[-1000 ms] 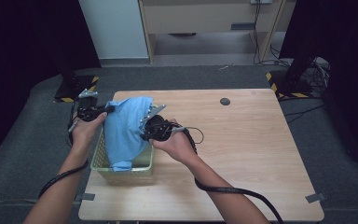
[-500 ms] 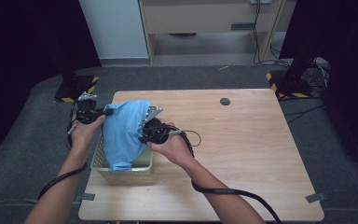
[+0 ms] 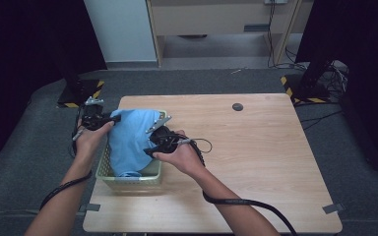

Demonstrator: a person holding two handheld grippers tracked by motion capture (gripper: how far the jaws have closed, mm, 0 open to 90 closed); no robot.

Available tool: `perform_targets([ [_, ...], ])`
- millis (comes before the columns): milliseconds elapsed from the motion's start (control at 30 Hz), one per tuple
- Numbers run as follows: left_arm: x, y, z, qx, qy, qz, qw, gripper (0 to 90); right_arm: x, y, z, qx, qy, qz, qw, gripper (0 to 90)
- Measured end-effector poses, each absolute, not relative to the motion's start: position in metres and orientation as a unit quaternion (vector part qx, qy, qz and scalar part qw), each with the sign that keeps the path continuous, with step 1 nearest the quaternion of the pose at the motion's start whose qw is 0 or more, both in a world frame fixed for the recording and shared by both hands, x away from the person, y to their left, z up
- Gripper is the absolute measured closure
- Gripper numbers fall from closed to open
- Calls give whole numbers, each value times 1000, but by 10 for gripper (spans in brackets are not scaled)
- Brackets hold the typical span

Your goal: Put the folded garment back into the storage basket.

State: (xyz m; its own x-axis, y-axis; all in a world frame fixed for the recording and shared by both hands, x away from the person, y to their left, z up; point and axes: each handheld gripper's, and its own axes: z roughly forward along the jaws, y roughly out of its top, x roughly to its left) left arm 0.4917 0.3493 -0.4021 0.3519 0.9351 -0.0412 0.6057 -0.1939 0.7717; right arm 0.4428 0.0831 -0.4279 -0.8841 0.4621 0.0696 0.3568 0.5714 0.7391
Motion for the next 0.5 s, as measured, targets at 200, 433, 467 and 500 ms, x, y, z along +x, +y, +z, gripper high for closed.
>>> perform_targets([
  [200, 485, 346, -401, 733, 524, 245, 358, 356, 444, 72, -427, 242, 873, 417, 77, 314],
  [433, 471, 329, -406, 745, 516, 246, 344, 273, 438, 61, -423, 242, 871, 420, 75, 217],
  [467, 468, 325, -407, 744, 518, 247, 342, 234, 437, 60, -423, 241, 872, 420, 75, 212],
  [500, 466, 323, -407, 745, 518, 247, 341, 210, 435, 59, -422, 237, 872, 421, 74, 199],
])
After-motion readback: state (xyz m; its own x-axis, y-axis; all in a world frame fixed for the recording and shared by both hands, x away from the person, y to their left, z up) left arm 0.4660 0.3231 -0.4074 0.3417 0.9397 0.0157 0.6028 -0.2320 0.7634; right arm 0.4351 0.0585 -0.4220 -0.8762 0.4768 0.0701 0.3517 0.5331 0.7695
